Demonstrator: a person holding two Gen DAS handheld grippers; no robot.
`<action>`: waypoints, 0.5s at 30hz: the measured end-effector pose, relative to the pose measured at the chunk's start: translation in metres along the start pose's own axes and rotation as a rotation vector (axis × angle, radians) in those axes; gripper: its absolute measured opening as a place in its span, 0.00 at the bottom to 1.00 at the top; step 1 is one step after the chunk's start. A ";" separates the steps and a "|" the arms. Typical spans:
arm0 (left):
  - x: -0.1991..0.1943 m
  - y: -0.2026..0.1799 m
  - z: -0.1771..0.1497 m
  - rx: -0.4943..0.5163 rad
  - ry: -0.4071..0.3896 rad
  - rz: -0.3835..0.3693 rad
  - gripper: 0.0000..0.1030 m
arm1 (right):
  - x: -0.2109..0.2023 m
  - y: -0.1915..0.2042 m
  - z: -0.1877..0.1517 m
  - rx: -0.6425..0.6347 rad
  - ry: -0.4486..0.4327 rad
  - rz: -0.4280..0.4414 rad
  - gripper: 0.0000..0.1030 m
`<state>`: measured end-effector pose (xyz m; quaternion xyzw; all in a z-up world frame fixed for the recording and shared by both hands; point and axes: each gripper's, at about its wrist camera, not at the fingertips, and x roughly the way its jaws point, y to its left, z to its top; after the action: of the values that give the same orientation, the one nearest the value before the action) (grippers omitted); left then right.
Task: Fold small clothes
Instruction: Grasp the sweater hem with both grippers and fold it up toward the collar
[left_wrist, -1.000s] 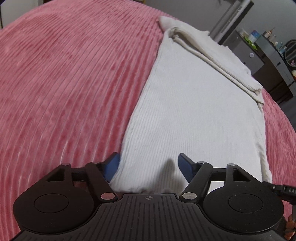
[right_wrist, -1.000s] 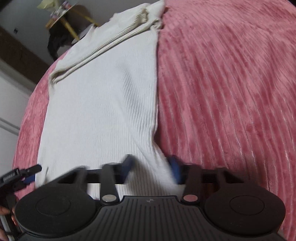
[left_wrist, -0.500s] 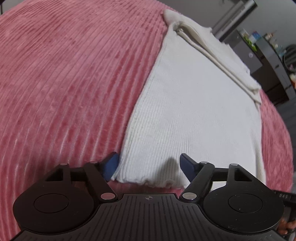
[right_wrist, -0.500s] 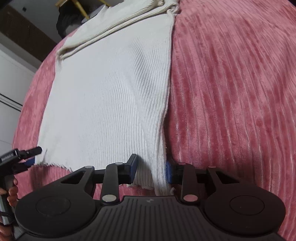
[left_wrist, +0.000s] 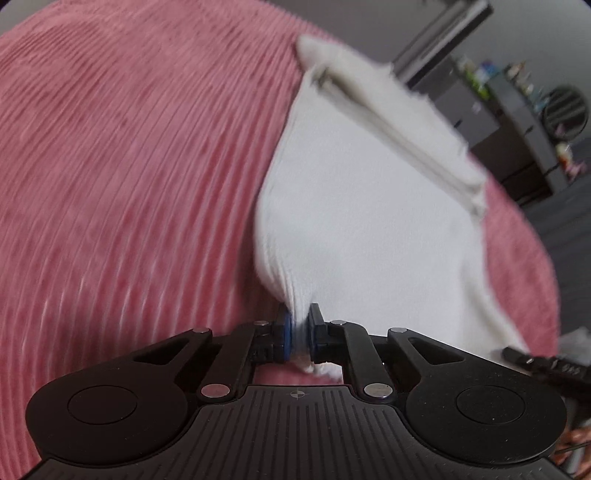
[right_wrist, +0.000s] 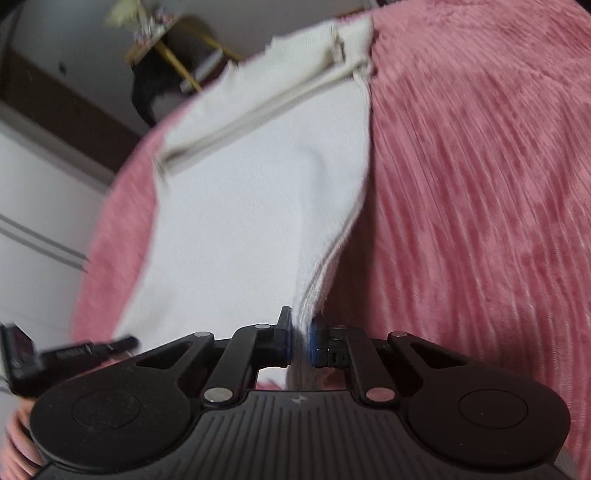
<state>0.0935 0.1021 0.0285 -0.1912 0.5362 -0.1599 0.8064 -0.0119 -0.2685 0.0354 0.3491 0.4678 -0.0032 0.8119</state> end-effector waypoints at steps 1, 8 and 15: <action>-0.004 -0.004 0.009 -0.012 -0.014 -0.020 0.11 | -0.007 -0.003 0.006 0.022 -0.016 0.021 0.08; -0.005 -0.033 0.076 -0.042 -0.107 -0.056 0.11 | -0.011 -0.008 0.057 0.127 -0.143 0.097 0.08; 0.043 -0.043 0.141 -0.038 -0.147 0.030 0.11 | 0.037 -0.026 0.124 0.201 -0.206 0.074 0.08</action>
<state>0.2380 0.0636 0.0643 -0.2098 0.4814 -0.1230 0.8421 0.0943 -0.3475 0.0321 0.4435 0.3661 -0.0556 0.8162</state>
